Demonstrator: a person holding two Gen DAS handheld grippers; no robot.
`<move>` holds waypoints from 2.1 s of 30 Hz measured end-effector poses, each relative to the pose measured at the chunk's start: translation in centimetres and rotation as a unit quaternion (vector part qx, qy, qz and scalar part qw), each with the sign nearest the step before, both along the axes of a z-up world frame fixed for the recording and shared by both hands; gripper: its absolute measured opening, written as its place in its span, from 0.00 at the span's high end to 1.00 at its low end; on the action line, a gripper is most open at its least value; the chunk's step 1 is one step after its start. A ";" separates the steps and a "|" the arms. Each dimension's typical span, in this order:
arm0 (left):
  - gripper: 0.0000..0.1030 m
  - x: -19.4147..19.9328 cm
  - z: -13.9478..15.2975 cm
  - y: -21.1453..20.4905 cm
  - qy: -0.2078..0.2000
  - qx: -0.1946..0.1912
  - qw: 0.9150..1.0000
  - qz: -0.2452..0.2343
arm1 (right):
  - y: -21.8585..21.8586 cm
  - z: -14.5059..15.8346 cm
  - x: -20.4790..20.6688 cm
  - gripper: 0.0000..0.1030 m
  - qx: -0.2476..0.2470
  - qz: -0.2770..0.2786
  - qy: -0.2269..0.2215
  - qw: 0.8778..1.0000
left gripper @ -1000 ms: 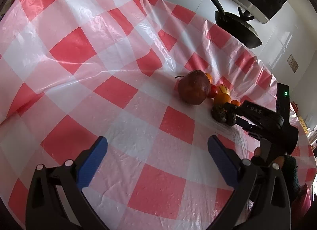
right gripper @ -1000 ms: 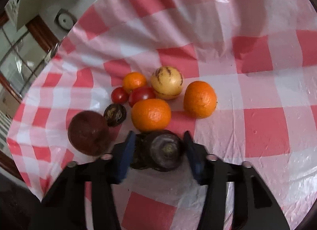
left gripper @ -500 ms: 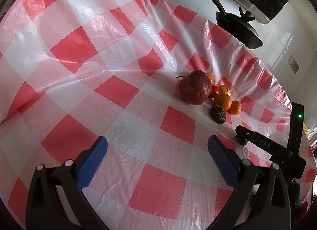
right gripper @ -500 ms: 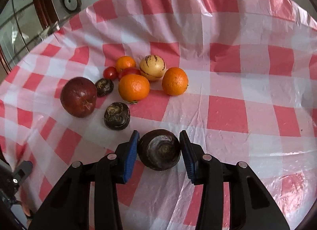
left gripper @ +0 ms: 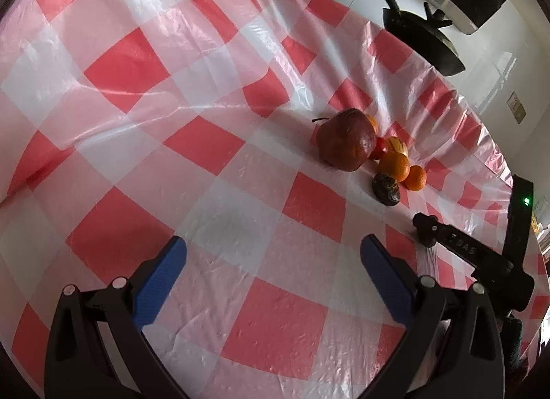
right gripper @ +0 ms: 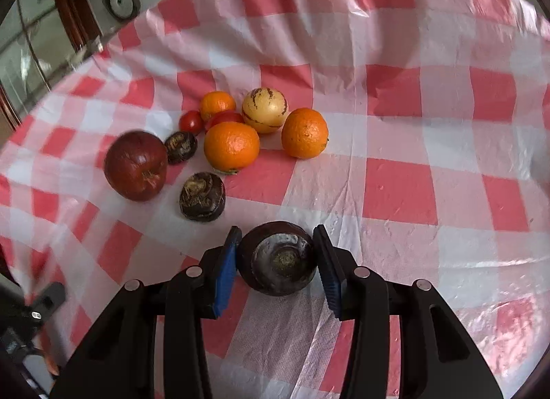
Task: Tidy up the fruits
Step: 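Grasp another red apple with the left tool while the right tool holds the dark fruit, then carry the apple in the left tool and dark fruit in the right tool to the white box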
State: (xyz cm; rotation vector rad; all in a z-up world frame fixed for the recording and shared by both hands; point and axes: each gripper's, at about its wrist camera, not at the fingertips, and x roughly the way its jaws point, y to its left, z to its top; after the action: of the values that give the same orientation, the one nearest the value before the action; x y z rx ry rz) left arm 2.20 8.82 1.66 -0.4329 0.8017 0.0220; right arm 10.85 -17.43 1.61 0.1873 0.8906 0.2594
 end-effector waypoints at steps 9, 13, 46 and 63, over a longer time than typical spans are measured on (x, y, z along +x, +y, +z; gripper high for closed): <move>0.02 7.2 1.6 -4.9 0.013 0.051 0.998 -0.027 | -1.9 -0.1 -0.2 0.59 0.085 -0.013 -0.011 0.996; 0.02 11.9 1.7 -6.3 0.021 0.063 0.998 -0.008 | -2.2 -0.2 -0.2 0.59 0.090 -0.013 -0.011 0.996; 0.38 -2.7 3.6 -1.8 -0.011 0.098 0.995 0.005 | -3.4 -0.6 0.1 0.59 0.115 -0.039 0.008 0.993; 0.38 -19.8 3.9 7.4 -0.029 0.116 0.992 0.051 | 7.8 3.2 -14.7 0.59 0.146 0.056 -0.029 0.987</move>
State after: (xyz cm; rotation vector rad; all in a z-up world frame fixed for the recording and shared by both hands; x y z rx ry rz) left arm -17.60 16.24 5.52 -0.2532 0.7092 0.1945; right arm -3.85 -9.65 4.79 0.3996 0.8043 0.4977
